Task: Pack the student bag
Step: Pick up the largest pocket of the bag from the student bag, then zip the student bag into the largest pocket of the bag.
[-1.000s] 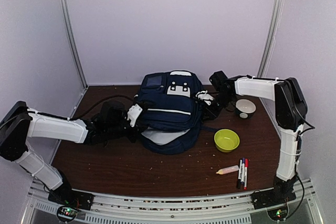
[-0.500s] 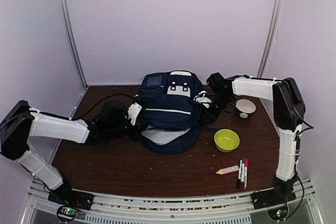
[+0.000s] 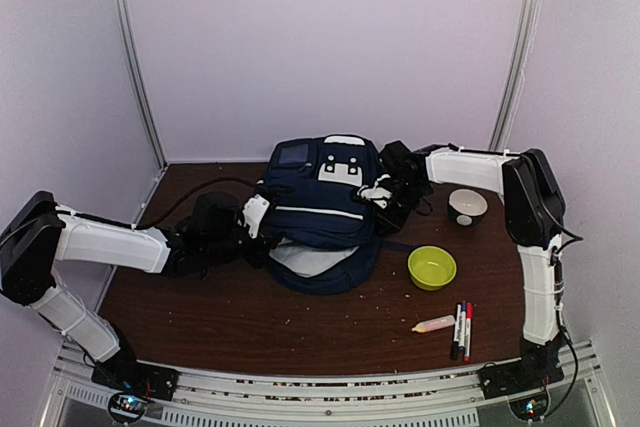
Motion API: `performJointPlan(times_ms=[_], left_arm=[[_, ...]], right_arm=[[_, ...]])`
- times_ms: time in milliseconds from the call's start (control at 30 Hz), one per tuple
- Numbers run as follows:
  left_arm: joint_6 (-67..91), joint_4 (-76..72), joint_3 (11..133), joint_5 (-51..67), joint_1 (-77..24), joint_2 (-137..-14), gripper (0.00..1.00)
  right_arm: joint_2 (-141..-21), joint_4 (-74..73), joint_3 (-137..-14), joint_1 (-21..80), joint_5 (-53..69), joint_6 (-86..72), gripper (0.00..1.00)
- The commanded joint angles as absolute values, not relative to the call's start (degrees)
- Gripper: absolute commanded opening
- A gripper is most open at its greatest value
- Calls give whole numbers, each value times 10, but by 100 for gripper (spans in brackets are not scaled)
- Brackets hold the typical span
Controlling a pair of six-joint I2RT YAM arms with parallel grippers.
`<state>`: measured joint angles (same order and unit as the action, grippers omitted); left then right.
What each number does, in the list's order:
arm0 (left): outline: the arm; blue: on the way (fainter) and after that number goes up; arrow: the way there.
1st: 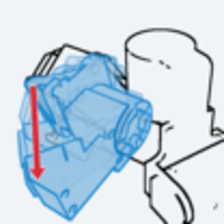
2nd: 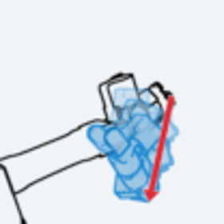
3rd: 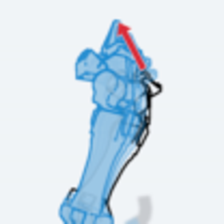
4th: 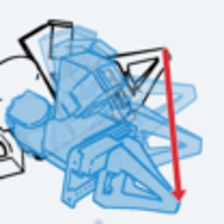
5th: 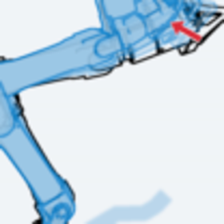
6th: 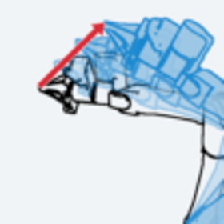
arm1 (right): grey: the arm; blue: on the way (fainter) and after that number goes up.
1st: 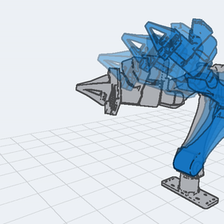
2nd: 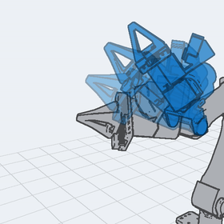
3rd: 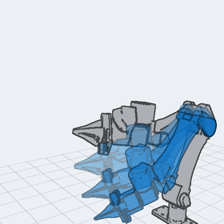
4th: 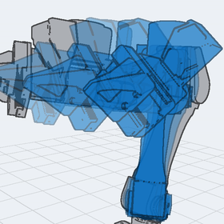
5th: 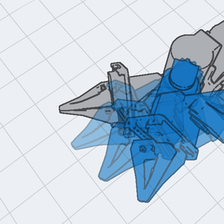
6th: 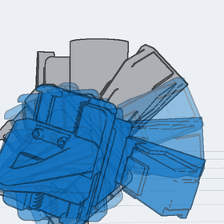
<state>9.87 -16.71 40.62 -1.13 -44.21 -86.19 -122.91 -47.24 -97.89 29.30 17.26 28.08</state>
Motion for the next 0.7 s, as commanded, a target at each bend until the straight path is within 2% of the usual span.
performJointPlan(times_ms=[0, 133, 433, 667], left_arm=[[107, -209, 418, -43, -435, -858, 0], [100, -203, 423, -33, -435, -866, 0], [82, -188, 433, -24, -436, -894, 0], [89, -192, 438, 10, -437, -908, 0]], right_arm=[[-1225, -477, -972, 296, 145, 274, 8], [-1192, -487, -936, 296, 154, 274, 0], [-1113, -517, -863, 310, 234, 259, 0], [-1107, -512, -845, 383, 307, 239, 0]])
